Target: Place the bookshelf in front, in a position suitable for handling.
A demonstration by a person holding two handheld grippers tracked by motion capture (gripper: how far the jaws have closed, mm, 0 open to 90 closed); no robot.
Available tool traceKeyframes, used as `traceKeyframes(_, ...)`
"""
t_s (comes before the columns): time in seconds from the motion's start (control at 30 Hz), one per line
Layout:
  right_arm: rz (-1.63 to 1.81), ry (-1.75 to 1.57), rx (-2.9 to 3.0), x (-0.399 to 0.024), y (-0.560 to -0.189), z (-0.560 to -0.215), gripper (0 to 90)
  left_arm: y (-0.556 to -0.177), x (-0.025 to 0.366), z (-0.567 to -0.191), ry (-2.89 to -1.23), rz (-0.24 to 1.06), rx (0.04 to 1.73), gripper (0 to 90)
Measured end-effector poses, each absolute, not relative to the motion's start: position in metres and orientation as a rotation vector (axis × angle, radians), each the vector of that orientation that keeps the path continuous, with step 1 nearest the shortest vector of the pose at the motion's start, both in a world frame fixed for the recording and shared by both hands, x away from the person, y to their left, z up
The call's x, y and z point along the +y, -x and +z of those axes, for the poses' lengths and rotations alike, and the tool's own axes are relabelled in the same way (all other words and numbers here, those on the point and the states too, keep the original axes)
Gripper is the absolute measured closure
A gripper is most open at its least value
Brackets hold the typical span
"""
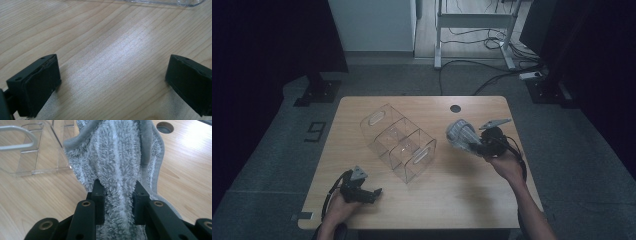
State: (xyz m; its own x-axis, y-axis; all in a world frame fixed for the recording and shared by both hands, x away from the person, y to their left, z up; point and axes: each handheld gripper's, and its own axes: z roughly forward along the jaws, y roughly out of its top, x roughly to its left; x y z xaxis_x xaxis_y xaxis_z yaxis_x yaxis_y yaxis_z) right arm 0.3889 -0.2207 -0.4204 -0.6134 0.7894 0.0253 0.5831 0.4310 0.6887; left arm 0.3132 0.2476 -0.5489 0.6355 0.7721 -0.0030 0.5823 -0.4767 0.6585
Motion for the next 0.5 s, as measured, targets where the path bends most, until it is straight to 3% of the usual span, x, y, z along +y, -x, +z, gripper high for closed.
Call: traceKeyframes(0.5,0.975,-1.232,2.341,-0.26,-0.349,-0.421,69.6,-0.313,0.247,-0.549,-2.225,0.393,1.053,0.0)
